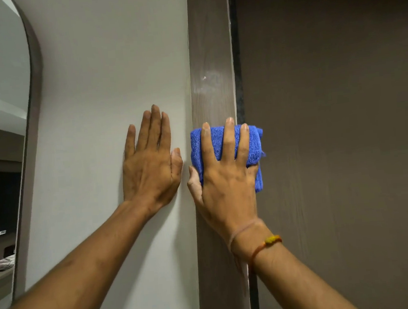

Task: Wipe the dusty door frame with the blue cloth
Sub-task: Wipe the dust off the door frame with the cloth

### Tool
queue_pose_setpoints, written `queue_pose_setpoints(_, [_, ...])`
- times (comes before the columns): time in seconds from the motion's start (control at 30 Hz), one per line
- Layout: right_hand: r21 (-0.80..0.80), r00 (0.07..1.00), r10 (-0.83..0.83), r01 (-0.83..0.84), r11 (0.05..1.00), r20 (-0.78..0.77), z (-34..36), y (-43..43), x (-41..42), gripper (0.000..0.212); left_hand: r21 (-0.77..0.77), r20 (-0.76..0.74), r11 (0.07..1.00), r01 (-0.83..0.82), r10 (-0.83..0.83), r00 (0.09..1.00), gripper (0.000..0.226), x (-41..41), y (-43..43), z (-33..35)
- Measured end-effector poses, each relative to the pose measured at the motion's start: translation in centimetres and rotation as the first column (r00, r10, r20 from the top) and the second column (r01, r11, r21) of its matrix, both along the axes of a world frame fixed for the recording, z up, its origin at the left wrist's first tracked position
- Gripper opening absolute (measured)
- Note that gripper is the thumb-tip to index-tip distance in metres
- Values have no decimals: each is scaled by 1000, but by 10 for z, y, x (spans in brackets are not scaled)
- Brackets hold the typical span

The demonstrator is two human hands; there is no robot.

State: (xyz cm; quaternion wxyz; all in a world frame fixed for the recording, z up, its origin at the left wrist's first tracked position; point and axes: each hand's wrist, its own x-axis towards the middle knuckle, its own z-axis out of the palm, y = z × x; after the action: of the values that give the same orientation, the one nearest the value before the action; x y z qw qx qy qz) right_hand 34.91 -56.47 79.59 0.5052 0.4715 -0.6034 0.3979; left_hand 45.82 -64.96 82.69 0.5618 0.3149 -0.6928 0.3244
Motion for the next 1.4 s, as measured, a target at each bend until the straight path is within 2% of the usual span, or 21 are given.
queue_pose_setpoints(0.23, [65, 998, 17, -12, 998, -64, -7, 3, -5, 68, -11, -7, 1000, 13, -13, 1000, 65, -1, -2, -2])
queue_pose_setpoints(0.33, [78, 995, 58, -51, 996, -85, 29, 5, -11, 70, -20, -18, 1000, 10, -10, 1000, 64, -2, 0, -3])
queue_pose_setpoints(0.43, [30, 995, 49, -47, 998, -87, 84, 2, -9, 67, -25, -19, 1000, 0, -1, 1000, 63, -2, -1, -2])
queue_pose_setpoints(0.53, [1, 998, 32, -32, 999, -55, 110, -1, -4, 68, -34, -16, 999, -9, 9, 1000, 64, -2, -2, -1])
queue_pose_setpoints(0.63, [-34, 998, 25, -27, 999, -53, 97, -4, 0, 68, -40, -19, 999, 2, -3, 1000, 63, -2, -2, -1])
queue_pose_setpoints(0.73, [-37, 997, 53, -55, 998, -54, 44, -3, -1, 69, -32, -16, 999, 11, -12, 1000, 63, -1, -1, -3])
queue_pose_setpoints(0.83, [29, 996, 40, -38, 999, -81, -1, 3, -6, 68, -21, -19, 1000, 13, -14, 1000, 64, -1, 1, -3])
queue_pose_setpoints(0.9, [67, 995, 38, -32, 997, -89, -2, 6, -9, 69, -23, -15, 1000, 15, -16, 1000, 64, -2, 2, -3])
queue_pose_setpoints(1.03, [45, 992, 63, -59, 997, -108, 66, 5, -12, 68, -31, -30, 999, 3, -4, 1000, 63, -1, 2, -3])
queue_pose_setpoints(1.13, [24, 998, 54, -53, 998, -44, 135, 4, -3, 67, -38, -26, 999, -7, 6, 1000, 63, -2, 1, -2])
queue_pose_setpoints(1.2, [4, 999, 38, -38, 999, -15, 150, 1, 4, 67, -39, -23, 999, -12, 11, 1000, 63, -1, 1, -2])
queue_pose_setpoints(1.3, [-39, 998, 11, -13, 999, -57, 117, -3, 5, 69, -40, -14, 999, -3, 3, 1000, 63, -1, 0, -3])
queue_pose_setpoints(1.4, [-23, 995, 54, -56, 998, -78, 48, 0, -6, 69, -31, -19, 999, 26, -27, 999, 62, -1, 0, -3])
